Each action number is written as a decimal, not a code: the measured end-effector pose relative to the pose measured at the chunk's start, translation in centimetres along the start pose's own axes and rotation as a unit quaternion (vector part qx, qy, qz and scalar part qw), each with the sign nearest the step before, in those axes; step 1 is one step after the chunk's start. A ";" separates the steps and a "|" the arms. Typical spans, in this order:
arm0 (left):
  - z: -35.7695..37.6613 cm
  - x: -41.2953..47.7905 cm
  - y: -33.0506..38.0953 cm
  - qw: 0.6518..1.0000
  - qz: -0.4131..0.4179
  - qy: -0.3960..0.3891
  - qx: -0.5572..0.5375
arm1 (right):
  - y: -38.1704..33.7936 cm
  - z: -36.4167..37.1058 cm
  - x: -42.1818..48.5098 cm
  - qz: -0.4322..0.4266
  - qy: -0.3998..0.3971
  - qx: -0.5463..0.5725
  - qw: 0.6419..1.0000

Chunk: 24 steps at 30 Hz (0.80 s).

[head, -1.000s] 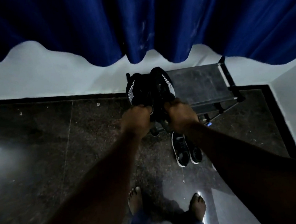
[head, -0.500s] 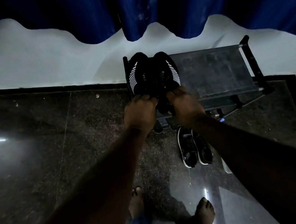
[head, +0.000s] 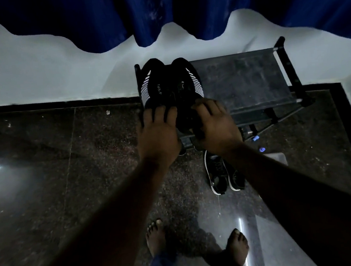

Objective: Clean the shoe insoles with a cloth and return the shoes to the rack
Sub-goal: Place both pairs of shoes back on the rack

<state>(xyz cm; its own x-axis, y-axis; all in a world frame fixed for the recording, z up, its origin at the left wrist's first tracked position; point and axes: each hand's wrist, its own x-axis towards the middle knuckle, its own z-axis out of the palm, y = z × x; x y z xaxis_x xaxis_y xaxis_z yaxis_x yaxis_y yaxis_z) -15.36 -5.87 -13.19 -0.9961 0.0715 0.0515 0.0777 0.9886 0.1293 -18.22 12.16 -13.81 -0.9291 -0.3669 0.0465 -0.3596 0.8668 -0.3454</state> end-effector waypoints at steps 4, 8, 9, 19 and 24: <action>0.0 -2.2 3.3 0.987 0.075 0.139 -0.021 | 1.1 -0.2 -4.3 0.060 0.082 0.045 0.994; 1.6 -3.9 8.7 0.976 0.167 0.121 -0.064 | 5.0 1.4 -10.1 0.105 0.036 0.022 0.994; 2.4 -4.5 10.0 0.980 0.173 0.076 -0.066 | 6.0 1.9 -12.0 0.116 0.017 0.016 0.993; 14.4 -11.6 19.5 0.940 0.153 -0.298 -0.061 | 14.6 8.5 -24.8 0.201 -0.198 0.021 0.959; 25.4 -13.8 21.5 0.921 0.094 -0.378 -0.005 | 19.7 17.3 -27.5 0.209 -0.263 0.019 0.942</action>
<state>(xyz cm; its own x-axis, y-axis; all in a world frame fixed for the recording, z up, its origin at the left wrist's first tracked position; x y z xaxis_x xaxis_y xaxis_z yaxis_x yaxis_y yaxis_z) -1.01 17.78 -36.24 -0.7090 0.3174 -0.6298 0.2484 0.9482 0.1983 1.70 33.51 -38.08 -0.8137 -0.1206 -0.5686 0.0415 0.9637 -0.2638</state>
